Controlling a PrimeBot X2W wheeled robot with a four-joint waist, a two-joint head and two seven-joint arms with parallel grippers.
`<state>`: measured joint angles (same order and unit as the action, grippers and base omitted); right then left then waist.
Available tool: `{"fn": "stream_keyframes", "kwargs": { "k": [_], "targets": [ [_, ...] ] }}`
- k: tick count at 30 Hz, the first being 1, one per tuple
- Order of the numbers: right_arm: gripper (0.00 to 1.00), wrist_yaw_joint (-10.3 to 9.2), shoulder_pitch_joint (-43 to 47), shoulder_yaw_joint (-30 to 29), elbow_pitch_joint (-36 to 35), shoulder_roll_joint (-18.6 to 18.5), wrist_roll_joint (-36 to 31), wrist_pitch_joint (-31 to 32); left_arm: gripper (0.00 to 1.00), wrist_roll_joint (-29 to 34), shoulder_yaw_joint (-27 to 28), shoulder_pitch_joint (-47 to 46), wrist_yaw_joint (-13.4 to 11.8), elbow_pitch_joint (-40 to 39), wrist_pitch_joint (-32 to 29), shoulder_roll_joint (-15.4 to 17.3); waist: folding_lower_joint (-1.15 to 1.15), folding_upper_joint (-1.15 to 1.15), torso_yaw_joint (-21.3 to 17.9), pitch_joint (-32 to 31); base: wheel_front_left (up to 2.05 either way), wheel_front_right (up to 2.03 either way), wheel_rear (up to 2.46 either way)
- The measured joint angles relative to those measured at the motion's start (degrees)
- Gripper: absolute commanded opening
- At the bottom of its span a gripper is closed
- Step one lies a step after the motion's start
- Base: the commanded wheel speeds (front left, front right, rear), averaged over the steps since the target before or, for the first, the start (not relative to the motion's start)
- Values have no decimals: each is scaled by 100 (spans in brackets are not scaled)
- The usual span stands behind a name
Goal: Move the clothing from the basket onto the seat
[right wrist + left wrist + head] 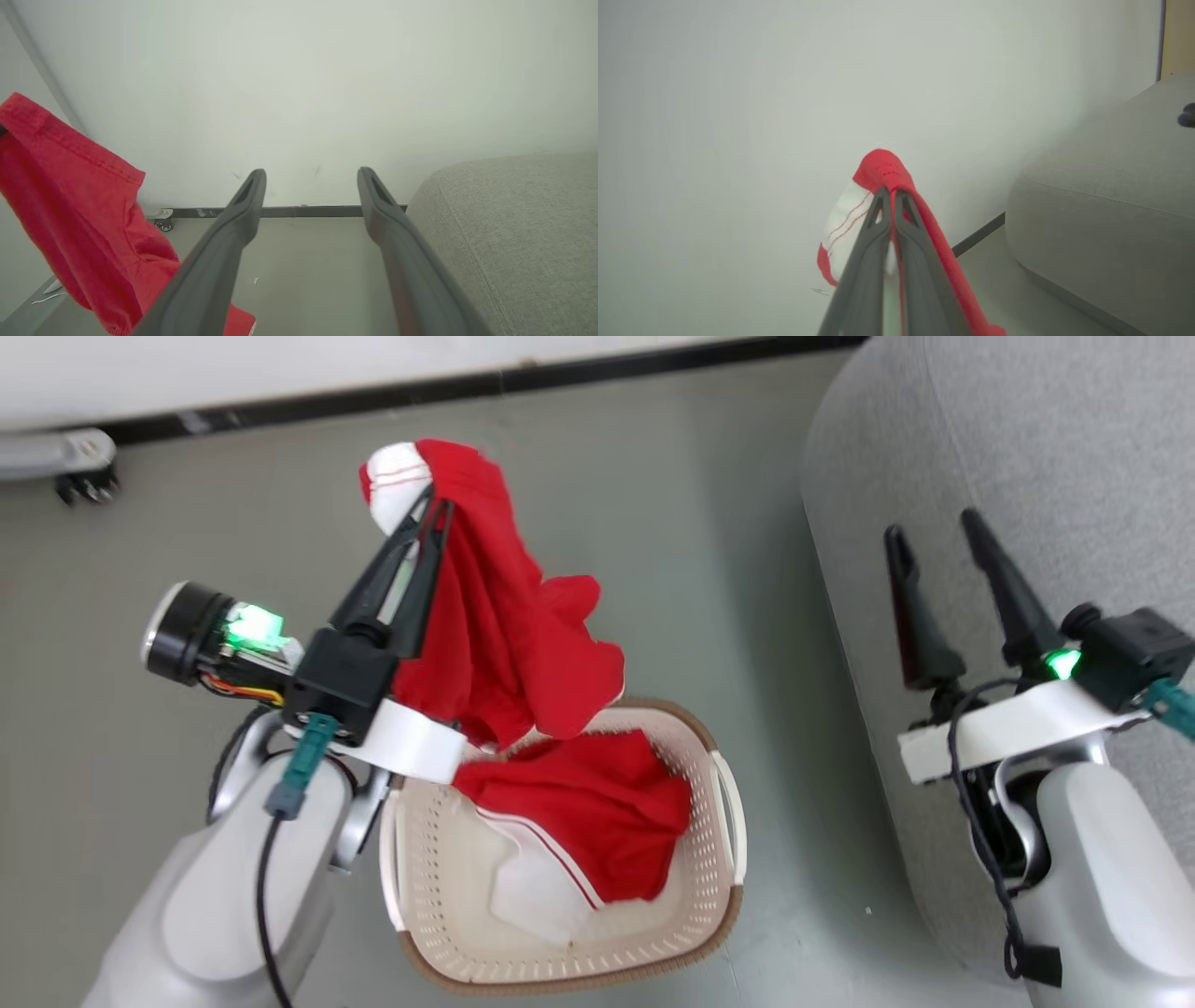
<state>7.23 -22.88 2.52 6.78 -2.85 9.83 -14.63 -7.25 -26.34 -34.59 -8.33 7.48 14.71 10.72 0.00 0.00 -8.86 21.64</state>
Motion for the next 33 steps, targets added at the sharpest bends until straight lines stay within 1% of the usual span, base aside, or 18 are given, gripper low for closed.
{"fn": "stream_keyframes", "kwargs": {
  "k": [4, 8, 13, 18, 22, 27, 33],
  "targets": [
    [100, 0, 111, 112, 135, -116, -38, 0, 0, -78, 108, 1, 52, -152, 0, 41, 0, 0, 77, -287, 0, 0, 0],
    [100, 0, 293, 353, 298, -221, -65, 0, 0, -124, 151, -3, 164, -241, 0, 59, 0, 0, 156, -569, 0, 0, 0],
    [100, 0, 499, 632, 477, -315, -110, 0, 0, -136, 131, -7, 264, -263, 0, 68, 0, 0, 249, -903, 0, 0, 0],
    [100, 0, 645, 1000, 648, -432, -108, 0, 0, -203, 23, -7, 430, -248, 0, 63, 0, 0, 329, -1210, 0, 0, 0],
    [100, 0, 647, 1380, 755, -530, -89, 0, 0, -337, -48, -6, 546, -235, 0, 29, 0, 0, 382, -1432, 0, 0, 0],
    [100, 2, 612, 1931, 931, -697, 27, 47, 0, -399, -112, -6, 619, -238, 0, -25, 0, 0, 439, -1678, 0, 0, 0],
    [100, 11, 528, 2741, 1159, -845, 159, 188, 0, -433, -243, -6, 706, -257, 0, -171, 0, 0, 511, -1920, 0, 0, 0]
  ]
}}
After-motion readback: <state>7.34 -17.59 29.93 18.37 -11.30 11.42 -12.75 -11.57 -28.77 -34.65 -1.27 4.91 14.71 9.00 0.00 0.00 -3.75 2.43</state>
